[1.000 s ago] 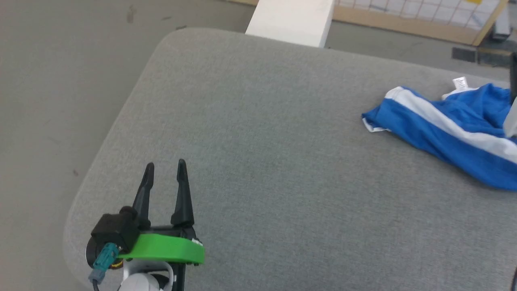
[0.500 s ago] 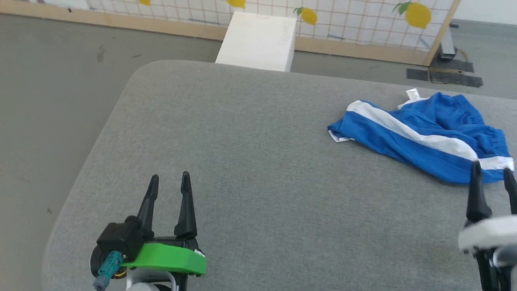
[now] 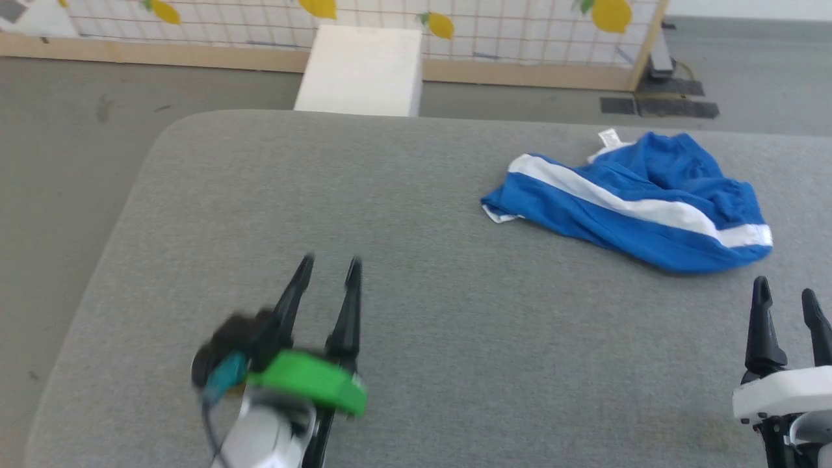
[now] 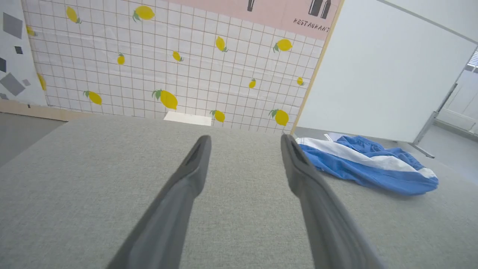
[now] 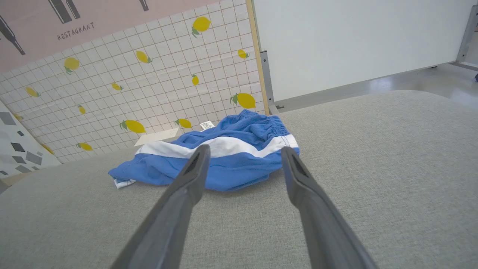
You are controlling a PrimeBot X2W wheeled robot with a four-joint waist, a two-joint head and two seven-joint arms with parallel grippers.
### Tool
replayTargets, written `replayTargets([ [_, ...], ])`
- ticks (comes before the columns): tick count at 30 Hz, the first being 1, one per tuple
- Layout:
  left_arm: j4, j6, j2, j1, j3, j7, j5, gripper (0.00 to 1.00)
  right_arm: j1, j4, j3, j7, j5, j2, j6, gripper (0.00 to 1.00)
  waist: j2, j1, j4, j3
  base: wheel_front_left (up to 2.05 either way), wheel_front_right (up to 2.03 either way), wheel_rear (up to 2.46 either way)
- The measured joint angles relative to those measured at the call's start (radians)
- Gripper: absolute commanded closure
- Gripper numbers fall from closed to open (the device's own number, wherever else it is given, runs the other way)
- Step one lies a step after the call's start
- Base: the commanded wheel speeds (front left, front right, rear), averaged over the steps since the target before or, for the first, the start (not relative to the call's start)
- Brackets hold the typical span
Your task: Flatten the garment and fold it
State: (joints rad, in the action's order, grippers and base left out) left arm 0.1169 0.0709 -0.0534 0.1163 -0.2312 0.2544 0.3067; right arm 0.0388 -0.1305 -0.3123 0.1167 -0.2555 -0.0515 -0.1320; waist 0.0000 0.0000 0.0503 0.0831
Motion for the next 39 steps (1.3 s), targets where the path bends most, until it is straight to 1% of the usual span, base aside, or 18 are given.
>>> replayTargets([
  [4, 0.125, 0.023, -0.001, 0.174, -0.028, -0.041, 0.001, 0.0, 0.017, 0.0, 0.023, 0.004, -0.003, 0.0, 0.0, 0.0, 0.0, 0.0, -0.04, 0.02, 0.0, 0.0, 0.0],
  [6, 0.186, 0.027, -0.001, 0.255, -0.035, -0.074, 0.011, 0.0, 0.034, -0.001, 0.036, 0.007, -0.013, 0.001, 0.0, 0.0, 0.0, 0.0, -0.065, 0.03, 0.0, 0.0, 0.0],
  [9, 0.288, 0.03, 0.0, 0.393, -0.04, -0.154, 0.034, 0.0, 0.058, -0.004, 0.054, 0.016, -0.026, 0.001, 0.0, 0.0, 0.0, 0.0, -0.104, 0.052, 0.0, 0.0, 0.0],
  [13, 0.427, 0.026, 0.001, 0.576, -0.049, -0.32, 0.073, 0.0, 0.074, -0.021, 0.068, 0.034, -0.048, 0.001, 0.0, 0.0, 0.0, 0.0, -0.156, 0.092, 0.0, 0.0, 0.0],
  [15, 0.486, 0.014, 0.001, 0.657, -0.057, -0.407, 0.099, 0.0, 0.081, -0.036, 0.07, 0.044, -0.056, 0.001, 0.0, 0.0, 0.0, 0.0, -0.18, 0.118, 0.0, 0.0, 0.0],
  [19, 0.578, -0.011, 0.002, 0.778, -0.091, -0.559, 0.118, 0.0, 0.098, -0.063, 0.083, 0.061, -0.067, 0.001, 0.0, 0.0, 0.0, 0.0, -0.223, 0.17, 0.0, 0.0, 0.0],
  [22, 0.621, -0.014, 0.002, 0.829, -0.133, -0.638, 0.142, 0.0, 0.111, -0.083, 0.088, 0.074, -0.079, 0.001, 0.0, 0.0, 0.0, 0.0, -0.253, 0.208, 0.0, 0.0, 0.0],
  [24, 0.637, -0.015, 0.002, 0.845, -0.157, -0.656, 0.148, 0.0, 0.117, -0.098, 0.095, 0.079, -0.085, 0.0, 0.0, 0.0, 0.0, 0.0001, -0.271, 0.23, 0.0, 0.0, 0.0],
  [28, 0.664, -0.02, 0.004, 0.85, -0.202, -0.643, 0.152, 0.0, 0.128, -0.125, 0.096, 0.098, -0.098, 0.0, 0.0, 0.0, 0.0, 0.0001, -0.307, 0.268, 0.0, 0.0, 0.0],
  [33, 0.711, -0.034, 0.005, 0.849, -0.234, -0.639, 0.153, 0.0, 0.141, -0.148, 0.103, 0.113, -0.099, 0.001, 0.0, 0.0, 0.0, 0.0002, -0.333, 0.306, 0.0, 0.0, 0.0],
  [34, 0.713, -0.032, 0.006, 0.849, -0.237, -0.632, 0.16, 0.09, 0.144, -0.151, 0.102, 0.114, -0.099, 0.001, 0.0, 0.0, 0.0, 0.0002, -0.335, 0.311, 0.0, 0.0, 0.0],
  [35, 0.713, -0.028, 0.006, 0.85, -0.241, -0.621, 0.167, 0.78, 0.147, -0.152, 0.1, 0.115, -0.099, 0.001, 0.0, 0.0, 0.0, 0.0002, -0.336, 0.316, 0.0, 0.0, 0.0],
  [36, 0.713, -0.027, 0.005, 0.85, -0.246, -0.611, 0.169, 1.0, 0.149, -0.153, 0.099, 0.119, -0.098, 0.001, 0.0, 0.0, 0.0, 0.0002, -0.335, 0.318, 0.0, 0.0, 0.0],
  [39, 0.719, -0.017, 0.006, 0.85, -0.265, -0.596, 0.177, 1.0, 0.152, -0.154, 0.096, 0.122, -0.095, 0.0, 0.0, 0.0, 0.0, 0.0001, -0.325, 0.319, 0.0, 0.0, 0.0],
])
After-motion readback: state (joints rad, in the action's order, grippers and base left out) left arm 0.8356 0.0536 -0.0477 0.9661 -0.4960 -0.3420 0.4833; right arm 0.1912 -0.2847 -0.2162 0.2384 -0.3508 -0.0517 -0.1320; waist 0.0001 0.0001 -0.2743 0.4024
